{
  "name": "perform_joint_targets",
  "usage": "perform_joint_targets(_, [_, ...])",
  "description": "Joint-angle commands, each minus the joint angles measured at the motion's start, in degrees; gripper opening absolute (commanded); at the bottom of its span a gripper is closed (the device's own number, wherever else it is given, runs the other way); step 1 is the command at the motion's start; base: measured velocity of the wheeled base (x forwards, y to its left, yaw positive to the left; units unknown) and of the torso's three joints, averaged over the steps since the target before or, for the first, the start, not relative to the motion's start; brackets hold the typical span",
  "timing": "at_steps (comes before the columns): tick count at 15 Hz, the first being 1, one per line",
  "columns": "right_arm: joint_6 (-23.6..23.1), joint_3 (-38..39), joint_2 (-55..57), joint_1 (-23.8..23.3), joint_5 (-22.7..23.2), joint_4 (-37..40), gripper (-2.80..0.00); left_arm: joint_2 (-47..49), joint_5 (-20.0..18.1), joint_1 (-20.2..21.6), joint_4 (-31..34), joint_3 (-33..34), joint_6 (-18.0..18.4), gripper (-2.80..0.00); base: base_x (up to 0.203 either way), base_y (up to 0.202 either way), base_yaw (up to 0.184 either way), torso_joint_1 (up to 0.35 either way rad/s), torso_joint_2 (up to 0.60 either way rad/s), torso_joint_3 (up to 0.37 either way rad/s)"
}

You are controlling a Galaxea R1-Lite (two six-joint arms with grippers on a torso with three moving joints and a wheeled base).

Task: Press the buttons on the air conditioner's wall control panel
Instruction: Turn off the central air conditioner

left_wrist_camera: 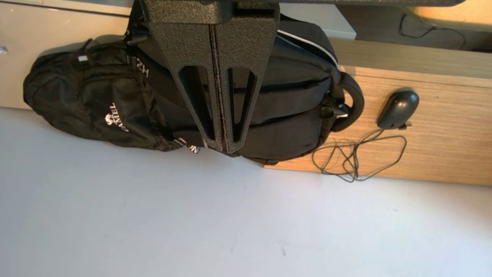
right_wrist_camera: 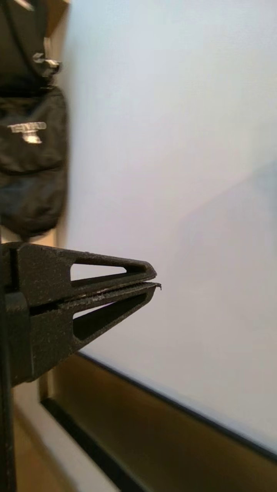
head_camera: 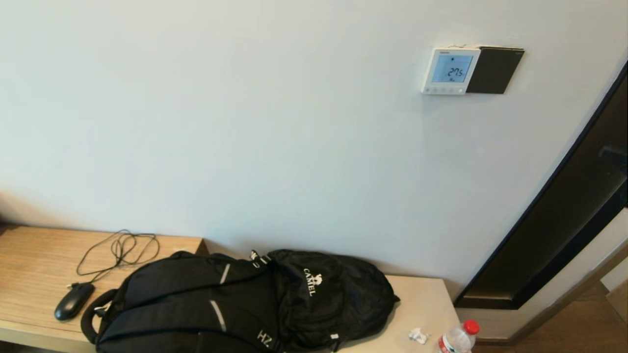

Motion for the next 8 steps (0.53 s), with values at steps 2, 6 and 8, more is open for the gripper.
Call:
perform_joint_targets(2, [-0.24,-14.76,15.38,1.63,-2.64,-0.23,-2.80,-0.01,0.01,0.02,-0.05,0.00,-0.04,-2.80,0.000,0.000,0.000,0.000,0.00,0.000])
perform_joint_targets(6, [-1.56,-28.00,26.28,5.05,-6.45,-0.12,-2.80,-0.01,0.01,0.02,-0.05,0.00,-0.04,-2.80,0.000,0.000,0.000,0.000,0.00,0.000])
perform_joint_targets(8, [-1.55,-32.78,31.27,6.49,-7.59,-0.42,-2.80,-0.01,0.01,0.02,-0.05,0.00,-0.04,-2.80,0.000,0.000,0.000,0.000,0.00,0.000])
